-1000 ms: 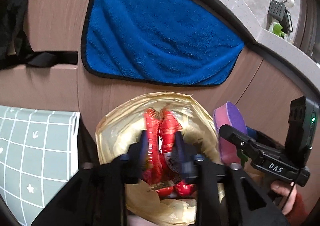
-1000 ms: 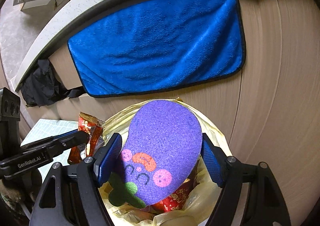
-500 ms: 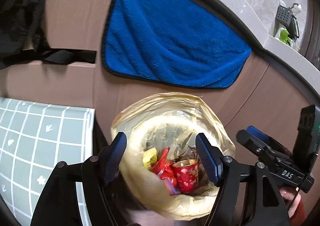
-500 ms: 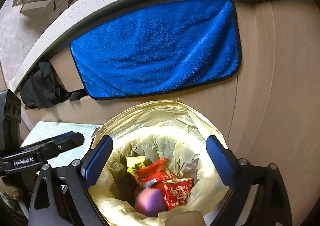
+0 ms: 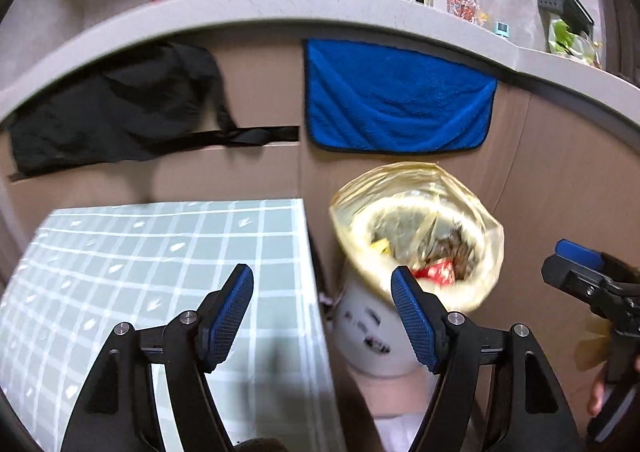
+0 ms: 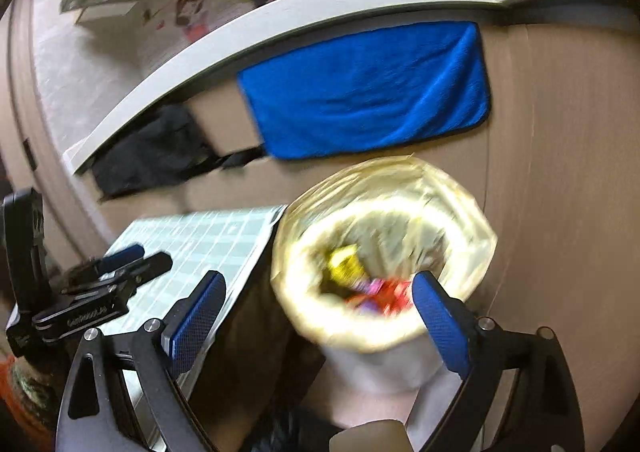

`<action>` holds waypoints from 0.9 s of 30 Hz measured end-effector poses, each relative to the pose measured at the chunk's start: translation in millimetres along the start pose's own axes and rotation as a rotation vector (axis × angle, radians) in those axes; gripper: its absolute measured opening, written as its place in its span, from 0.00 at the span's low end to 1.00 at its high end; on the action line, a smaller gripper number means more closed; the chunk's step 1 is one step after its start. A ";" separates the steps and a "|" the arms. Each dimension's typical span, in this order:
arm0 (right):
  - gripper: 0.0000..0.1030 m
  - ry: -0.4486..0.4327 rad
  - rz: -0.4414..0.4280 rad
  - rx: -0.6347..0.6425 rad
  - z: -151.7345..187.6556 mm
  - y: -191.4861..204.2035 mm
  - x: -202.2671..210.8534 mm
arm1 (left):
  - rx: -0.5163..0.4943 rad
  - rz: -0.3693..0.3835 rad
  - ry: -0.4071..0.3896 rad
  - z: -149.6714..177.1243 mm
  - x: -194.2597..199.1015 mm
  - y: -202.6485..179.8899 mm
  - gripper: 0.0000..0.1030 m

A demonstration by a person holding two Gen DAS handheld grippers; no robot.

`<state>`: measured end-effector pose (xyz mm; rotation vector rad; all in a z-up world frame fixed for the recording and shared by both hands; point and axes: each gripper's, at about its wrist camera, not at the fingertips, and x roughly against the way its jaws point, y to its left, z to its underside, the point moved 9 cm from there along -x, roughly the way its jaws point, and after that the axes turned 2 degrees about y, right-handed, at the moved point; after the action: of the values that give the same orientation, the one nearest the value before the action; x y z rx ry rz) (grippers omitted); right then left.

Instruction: Collect trash

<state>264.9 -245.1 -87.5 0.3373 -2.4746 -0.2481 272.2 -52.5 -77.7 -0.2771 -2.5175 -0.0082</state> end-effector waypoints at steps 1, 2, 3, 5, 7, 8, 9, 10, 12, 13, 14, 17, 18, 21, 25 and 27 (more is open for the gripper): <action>0.90 -0.006 -0.001 0.019 8.5 10.6 10.5 | -0.002 -0.006 -0.004 4.5 9.0 1.6 0.70; 0.90 -0.018 0.013 0.038 15.0 19.1 19.6 | -0.004 -0.016 -0.011 12.0 23.7 3.9 0.70; 0.90 -0.029 0.031 0.058 20.1 25.9 28.7 | -0.005 -0.024 -0.017 15.9 33.0 5.0 0.70; 0.90 -0.059 0.067 0.097 31.2 40.3 47.9 | -0.004 -0.051 -0.030 26.8 56.2 8.6 0.69; 0.90 -0.083 0.078 0.115 39.6 51.3 63.4 | -0.004 -0.059 -0.047 33.4 73.6 10.1 0.69; 0.90 -0.097 0.082 0.121 44.2 58.0 72.5 | -0.004 -0.063 -0.070 37.1 86.9 11.4 0.69; 0.90 -0.109 0.085 0.126 47.6 63.4 80.0 | -0.002 -0.067 -0.080 38.7 93.8 11.8 0.69; 0.90 -0.121 0.088 0.134 50.4 68.8 86.8 | 0.001 -0.070 -0.092 42.0 102.8 13.1 0.69; 0.90 -0.143 0.101 0.147 56.7 79.0 99.6 | 0.009 -0.070 -0.109 47.5 118.9 15.0 0.69; 0.90 -0.150 0.103 0.151 59.6 83.8 104.6 | 0.011 -0.072 -0.115 49.6 125.2 15.9 0.69; 0.90 -0.153 0.098 0.154 62.7 88.2 108.0 | 0.009 -0.076 -0.122 51.9 132.1 16.3 0.69; 0.90 -0.140 0.080 0.157 73.6 101.7 112.9 | -0.002 -0.096 -0.141 56.3 148.6 18.3 0.69; 0.90 -0.134 0.076 0.159 75.9 104.7 112.9 | -0.001 -0.102 -0.147 56.4 152.0 19.7 0.69; 0.90 -0.126 0.069 0.155 81.5 113.1 115.1 | 0.022 -0.109 -0.157 57.6 162.9 24.4 0.69; 0.90 -0.130 0.072 0.163 86.0 122.1 120.7 | 0.037 -0.127 -0.168 58.5 173.7 30.4 0.69; 0.90 -0.140 0.091 0.173 86.9 125.0 125.0 | 0.038 -0.135 -0.174 59.0 177.7 32.8 0.69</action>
<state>92.8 -155.2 -54.3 0.2870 -2.6493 -0.0207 103.4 18.5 -26.8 -0.0949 -2.7022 0.0107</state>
